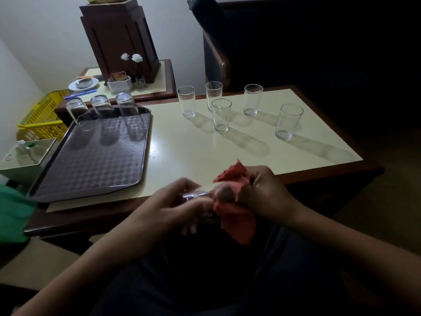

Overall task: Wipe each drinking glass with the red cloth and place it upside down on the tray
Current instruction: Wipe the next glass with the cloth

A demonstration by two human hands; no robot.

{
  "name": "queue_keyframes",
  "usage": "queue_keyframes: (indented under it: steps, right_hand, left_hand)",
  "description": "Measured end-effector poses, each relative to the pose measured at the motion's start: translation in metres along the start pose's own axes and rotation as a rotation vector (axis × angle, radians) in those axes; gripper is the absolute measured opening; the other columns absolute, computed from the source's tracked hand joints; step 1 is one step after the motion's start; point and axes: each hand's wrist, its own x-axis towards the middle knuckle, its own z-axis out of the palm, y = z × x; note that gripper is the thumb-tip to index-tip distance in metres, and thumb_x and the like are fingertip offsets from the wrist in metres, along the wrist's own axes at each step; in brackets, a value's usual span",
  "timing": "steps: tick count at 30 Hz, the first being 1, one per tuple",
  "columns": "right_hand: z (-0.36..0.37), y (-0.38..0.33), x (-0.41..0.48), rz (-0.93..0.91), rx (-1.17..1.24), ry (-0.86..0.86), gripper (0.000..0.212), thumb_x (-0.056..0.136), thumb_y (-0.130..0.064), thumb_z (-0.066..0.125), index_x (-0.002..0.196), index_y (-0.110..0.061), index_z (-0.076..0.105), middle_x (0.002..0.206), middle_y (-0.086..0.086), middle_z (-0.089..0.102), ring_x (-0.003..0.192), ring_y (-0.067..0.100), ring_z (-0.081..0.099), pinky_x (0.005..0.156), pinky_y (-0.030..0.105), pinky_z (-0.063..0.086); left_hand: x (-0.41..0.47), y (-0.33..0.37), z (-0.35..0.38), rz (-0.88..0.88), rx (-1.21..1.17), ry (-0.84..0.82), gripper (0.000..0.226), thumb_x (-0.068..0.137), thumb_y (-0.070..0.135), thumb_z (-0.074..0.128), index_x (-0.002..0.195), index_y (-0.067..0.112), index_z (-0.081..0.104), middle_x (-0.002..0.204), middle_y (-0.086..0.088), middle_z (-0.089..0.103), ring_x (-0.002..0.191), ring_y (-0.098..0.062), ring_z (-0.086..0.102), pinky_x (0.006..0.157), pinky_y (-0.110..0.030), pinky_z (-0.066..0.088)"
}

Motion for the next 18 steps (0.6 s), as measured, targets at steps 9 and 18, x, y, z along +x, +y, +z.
queue_keyframes:
  steps: [9,18]
  right_hand:
    - [0.014,0.005,0.001,0.195,0.527,-0.071,0.041,0.084,-0.007,0.078,0.12,0.013,0.067,0.112,0.024,0.076,0.09,0.02,0.076,0.079,0.026,0.063]
    - [0.006,0.006,0.004,0.013,0.395,-0.022,0.024,0.079,-0.031,0.086,0.098,-0.015,0.083,0.101,0.007,0.082,0.093,0.017,0.077,0.081,0.026,0.062]
  left_hand:
    - [-0.004,-0.006,-0.011,0.268,0.231,0.182,0.046,0.079,0.042,0.087,0.119,0.029,0.07,0.101,-0.001,0.077,0.087,-0.018,0.077,0.079,-0.038,0.062]
    - [0.001,-0.003,0.0,-0.073,-0.097,0.031,0.036,0.098,0.05,0.062,0.11,0.016,0.064,0.091,-0.015,0.072,0.066,-0.027,0.072,0.058,-0.034,0.056]
